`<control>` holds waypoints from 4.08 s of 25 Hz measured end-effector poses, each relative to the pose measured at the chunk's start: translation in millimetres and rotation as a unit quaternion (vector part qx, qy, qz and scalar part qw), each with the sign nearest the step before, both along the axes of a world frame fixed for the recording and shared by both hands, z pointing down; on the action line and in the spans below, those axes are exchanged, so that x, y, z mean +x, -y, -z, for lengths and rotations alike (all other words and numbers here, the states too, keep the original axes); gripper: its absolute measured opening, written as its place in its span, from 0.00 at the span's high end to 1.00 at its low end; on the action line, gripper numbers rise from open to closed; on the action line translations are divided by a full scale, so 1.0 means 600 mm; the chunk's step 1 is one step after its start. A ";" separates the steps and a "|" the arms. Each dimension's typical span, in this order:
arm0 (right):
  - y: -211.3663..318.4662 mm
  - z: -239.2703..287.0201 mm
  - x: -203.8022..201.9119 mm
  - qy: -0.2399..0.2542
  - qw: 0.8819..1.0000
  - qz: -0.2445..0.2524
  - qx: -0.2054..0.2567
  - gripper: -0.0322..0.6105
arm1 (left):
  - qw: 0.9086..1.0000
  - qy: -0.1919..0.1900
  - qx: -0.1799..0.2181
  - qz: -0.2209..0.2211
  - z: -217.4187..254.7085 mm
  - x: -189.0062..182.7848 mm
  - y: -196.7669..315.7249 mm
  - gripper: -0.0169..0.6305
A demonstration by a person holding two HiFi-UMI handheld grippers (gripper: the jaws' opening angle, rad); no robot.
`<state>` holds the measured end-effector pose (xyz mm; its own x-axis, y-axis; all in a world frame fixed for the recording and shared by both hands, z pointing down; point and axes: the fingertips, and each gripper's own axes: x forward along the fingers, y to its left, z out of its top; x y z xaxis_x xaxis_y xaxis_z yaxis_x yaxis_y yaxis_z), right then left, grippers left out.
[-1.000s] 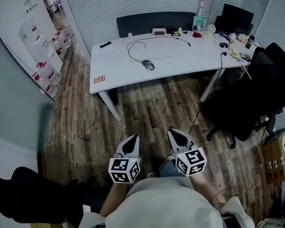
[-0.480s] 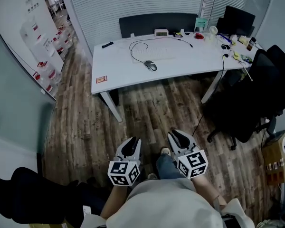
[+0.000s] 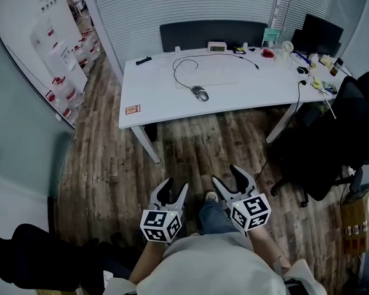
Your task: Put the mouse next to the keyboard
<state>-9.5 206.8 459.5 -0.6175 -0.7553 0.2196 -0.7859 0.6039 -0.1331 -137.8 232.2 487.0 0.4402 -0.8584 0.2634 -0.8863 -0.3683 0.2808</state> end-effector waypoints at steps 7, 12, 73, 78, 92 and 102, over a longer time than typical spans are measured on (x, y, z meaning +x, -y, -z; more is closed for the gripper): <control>0.132 0.005 0.016 0.002 1.000 0.015 0.003 0.46 | 1.000 0.005 0.011 0.003 0.008 0.018 0.118 0.63; 0.226 0.014 0.030 0.000 1.000 0.029 -0.003 0.44 | 1.000 0.007 0.020 0.010 0.030 0.037 0.209 0.61; 0.811 -0.339 -0.117 -0.215 0.956 0.082 -0.184 0.42 | 0.996 -0.015 -0.045 0.070 -0.037 -0.150 0.775 0.60; 0.818 -0.351 -0.125 -0.242 0.947 0.099 -0.189 0.46 | 0.996 -0.010 -0.055 0.063 -0.050 -0.166 0.795 0.60; 0.814 -0.299 -0.134 -0.217 0.952 0.094 -0.195 0.49 | 0.998 -0.018 -0.056 0.028 -0.052 -0.169 0.834 0.60; 0.889 -0.216 -0.043 -0.175 0.972 0.012 -0.159 0.49 | 0.998 -0.011 -0.058 0.017 -0.047 -0.138 0.845 0.60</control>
